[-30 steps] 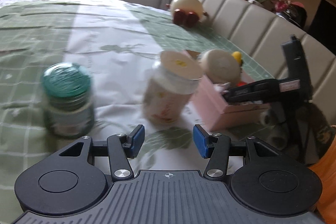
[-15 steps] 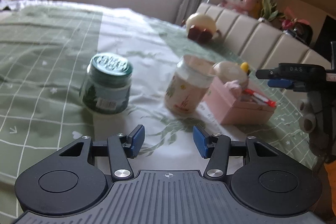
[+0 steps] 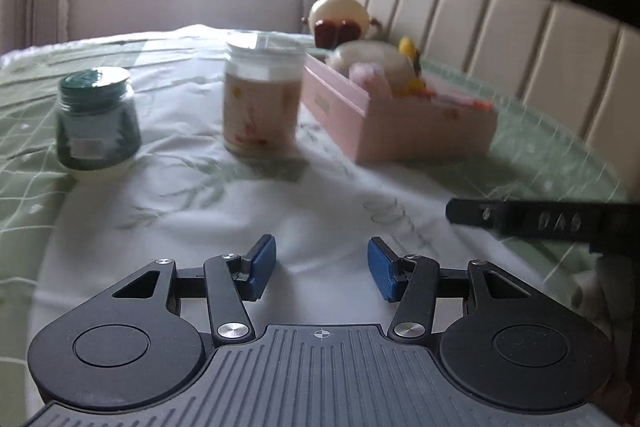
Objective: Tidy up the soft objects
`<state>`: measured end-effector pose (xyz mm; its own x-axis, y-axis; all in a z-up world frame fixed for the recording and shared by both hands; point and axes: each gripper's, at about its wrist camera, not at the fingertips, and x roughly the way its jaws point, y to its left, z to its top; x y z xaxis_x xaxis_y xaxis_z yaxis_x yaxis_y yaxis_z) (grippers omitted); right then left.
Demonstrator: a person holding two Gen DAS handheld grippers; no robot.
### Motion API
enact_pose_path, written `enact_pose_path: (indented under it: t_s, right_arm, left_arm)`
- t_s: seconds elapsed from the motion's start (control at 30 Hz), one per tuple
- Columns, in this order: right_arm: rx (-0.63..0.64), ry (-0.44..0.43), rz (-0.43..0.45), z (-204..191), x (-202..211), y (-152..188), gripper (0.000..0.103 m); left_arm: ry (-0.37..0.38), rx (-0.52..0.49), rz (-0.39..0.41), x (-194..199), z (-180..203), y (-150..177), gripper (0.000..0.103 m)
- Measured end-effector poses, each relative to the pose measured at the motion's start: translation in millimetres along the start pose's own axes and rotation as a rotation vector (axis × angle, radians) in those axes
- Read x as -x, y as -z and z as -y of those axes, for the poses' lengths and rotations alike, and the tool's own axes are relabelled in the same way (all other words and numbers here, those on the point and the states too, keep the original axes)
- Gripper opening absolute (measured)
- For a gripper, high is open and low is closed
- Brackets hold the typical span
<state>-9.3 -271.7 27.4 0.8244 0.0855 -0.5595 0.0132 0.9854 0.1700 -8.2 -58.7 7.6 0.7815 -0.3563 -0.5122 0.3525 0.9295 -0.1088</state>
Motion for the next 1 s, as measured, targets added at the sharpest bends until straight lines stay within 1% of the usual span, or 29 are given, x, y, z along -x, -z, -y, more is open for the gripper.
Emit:
enact_pose_path:
  t_s: [0.07,0.2,0.27,0.33,0.47,0.6,1.0]
  right_arm:
    - [0.041,0.013,0.035,1,1,8,0.07]
    - [0.108,0.009,0.057,-3,0,14,0.072]
    - [0.155,0.019,0.093,-7,-1,23,0.076]
    - [0.185,0.034,0.12,-11,1,29,0.077]
    - [0.134,0.002,0.124,-3,0,25,0.078]
    - [0.144,0.011,0.131,-5,0,27,0.078]
    - [0.131,0.001,0.136,-3,2,29,0.078]
  left_arm:
    - [-0.027,-0.034,0.003,-2,6,2,0.056]
    - [-0.03,-0.018,-0.013,-5,6,1,0.056]
    - [-0.041,-0.025,-0.019,-6,9,1,0.056]
    - [-0.063,-0.045,-0.019,-6,14,2,0.056]
    - [-0.089,-0.029,-0.006,-6,18,3,0.056]
    - [-0.102,-0.03,0.007,-5,20,6,0.056]
    - [-0.101,-0.029,0.007,-5,20,6,0.056]
